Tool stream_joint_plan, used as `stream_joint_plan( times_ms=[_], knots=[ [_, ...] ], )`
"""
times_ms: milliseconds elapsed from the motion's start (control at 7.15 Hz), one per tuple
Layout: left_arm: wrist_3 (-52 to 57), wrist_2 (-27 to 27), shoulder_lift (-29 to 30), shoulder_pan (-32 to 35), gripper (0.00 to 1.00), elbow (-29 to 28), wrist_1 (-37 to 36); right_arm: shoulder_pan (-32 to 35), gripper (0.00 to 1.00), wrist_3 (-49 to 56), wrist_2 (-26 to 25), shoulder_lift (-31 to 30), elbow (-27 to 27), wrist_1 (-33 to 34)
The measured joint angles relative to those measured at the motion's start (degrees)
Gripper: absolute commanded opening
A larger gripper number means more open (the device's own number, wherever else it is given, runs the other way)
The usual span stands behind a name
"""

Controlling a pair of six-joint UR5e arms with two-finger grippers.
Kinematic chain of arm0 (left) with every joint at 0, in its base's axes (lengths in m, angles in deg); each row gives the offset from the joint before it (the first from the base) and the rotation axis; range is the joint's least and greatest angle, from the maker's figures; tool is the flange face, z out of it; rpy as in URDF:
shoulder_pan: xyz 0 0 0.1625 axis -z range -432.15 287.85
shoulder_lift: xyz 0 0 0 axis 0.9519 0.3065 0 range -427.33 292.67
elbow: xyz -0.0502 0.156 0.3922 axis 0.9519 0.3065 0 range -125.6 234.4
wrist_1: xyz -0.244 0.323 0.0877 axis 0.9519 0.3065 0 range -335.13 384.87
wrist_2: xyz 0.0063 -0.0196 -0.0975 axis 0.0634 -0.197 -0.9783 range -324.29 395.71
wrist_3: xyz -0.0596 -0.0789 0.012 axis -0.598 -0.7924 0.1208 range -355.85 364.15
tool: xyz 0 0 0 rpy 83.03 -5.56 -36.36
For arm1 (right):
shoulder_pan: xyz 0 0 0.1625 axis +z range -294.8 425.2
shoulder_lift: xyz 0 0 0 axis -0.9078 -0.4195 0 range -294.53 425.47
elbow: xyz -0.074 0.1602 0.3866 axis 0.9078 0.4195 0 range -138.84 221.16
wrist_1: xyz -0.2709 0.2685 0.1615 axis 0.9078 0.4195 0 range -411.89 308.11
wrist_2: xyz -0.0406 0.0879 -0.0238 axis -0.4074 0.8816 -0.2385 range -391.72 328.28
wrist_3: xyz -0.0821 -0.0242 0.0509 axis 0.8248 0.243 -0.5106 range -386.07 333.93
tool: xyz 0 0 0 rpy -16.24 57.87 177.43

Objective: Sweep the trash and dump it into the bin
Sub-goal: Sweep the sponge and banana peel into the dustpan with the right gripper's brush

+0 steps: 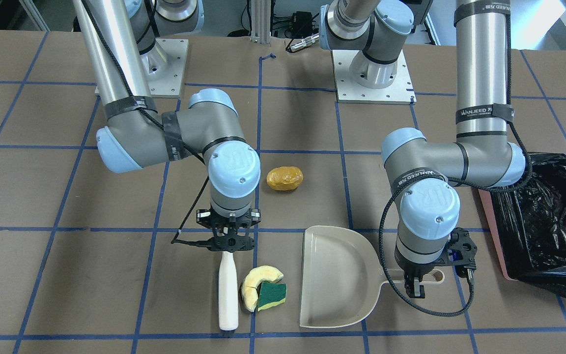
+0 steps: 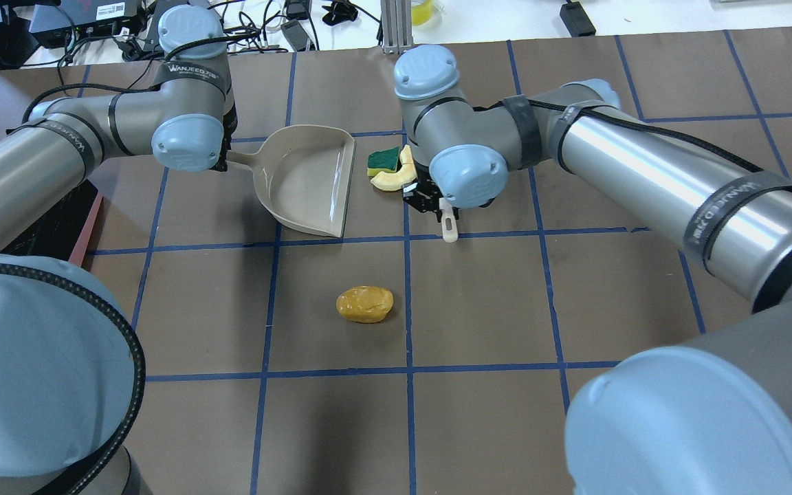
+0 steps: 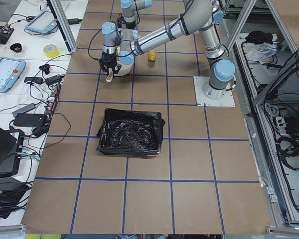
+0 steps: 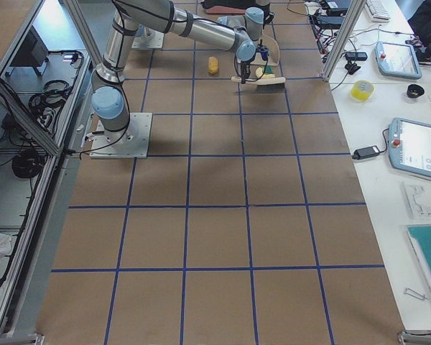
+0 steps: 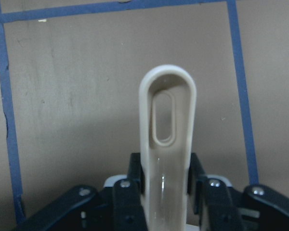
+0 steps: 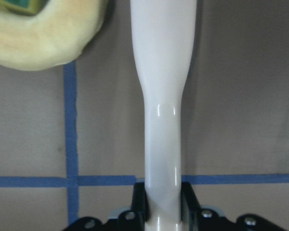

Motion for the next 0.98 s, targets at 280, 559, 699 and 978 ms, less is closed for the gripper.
stream_joint_plan(
  times_ms=[280, 559, 699, 978],
  knots=[
    [0.0, 0.0, -0.1, 0.0, 0.00, 0.0, -0.2, 4.7, 0.04, -1.1, 5.1, 4.4, 5.9, 0.4],
    [0.0, 0.1, -0.2, 0.0, 0.00, 0.0, -0.2, 8.0, 0.04, -0.8, 10.1, 7.3, 11.6, -0.2],
    [-0.1, 0.1, -0.2, 0.0, 0.00, 0.0, -0.2, 8.4, 0.04, 0.2, 11.7, 7.7, 13.0, -0.5],
    [0.0, -0.4, -0.3, 0.0, 0.00, 0.1, -0.3, 7.3, 0.04, 2.2, 9.4, 6.0, 13.8, -4.2]
  ],
)
